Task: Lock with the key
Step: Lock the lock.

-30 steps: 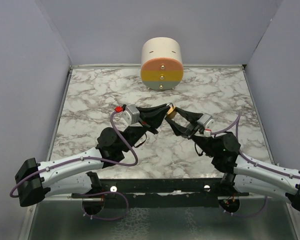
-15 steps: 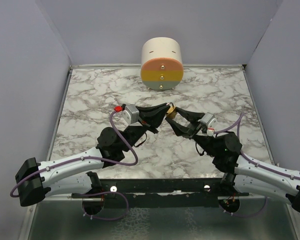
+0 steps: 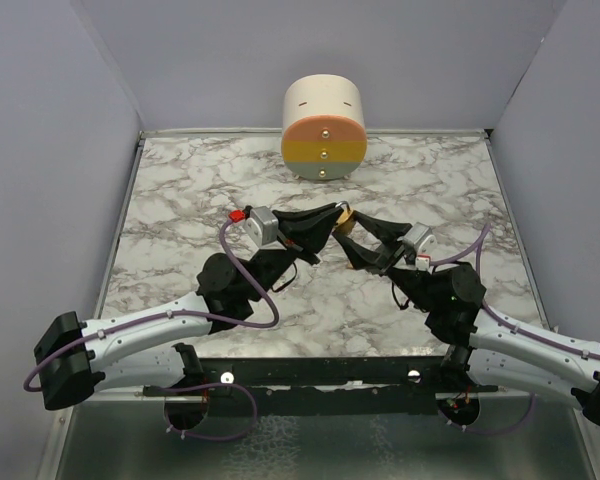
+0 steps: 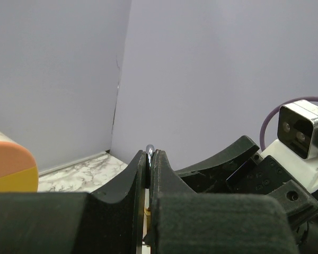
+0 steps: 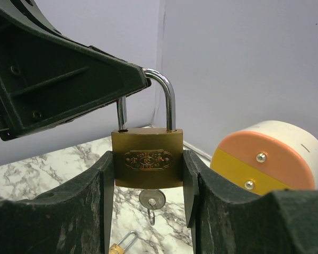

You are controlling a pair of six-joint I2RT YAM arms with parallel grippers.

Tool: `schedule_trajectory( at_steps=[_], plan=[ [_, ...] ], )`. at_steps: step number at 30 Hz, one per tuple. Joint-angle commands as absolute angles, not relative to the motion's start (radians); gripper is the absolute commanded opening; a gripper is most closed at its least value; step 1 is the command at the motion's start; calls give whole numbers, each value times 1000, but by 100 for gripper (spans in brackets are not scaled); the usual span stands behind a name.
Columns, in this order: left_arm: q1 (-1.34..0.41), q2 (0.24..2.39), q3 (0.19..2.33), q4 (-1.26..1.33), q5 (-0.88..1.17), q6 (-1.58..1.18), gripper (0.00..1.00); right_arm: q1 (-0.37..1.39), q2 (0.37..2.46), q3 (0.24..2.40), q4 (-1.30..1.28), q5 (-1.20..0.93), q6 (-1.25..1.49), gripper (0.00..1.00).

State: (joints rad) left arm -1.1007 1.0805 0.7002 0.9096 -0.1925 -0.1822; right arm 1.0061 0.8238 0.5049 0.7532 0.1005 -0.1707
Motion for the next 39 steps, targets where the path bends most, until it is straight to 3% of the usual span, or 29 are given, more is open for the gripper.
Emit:
schedule_trajectory(
  at_steps=[1, 39],
  plan=[
    [-1116, 1189, 617, 549, -127, -221, 0, 1022, 774, 656, 1153, 2, -162, 1],
    [-1197, 1321, 521, 498, -142, -293, 0, 1023, 804, 732, 1101, -23, -229, 1]
  ],
)
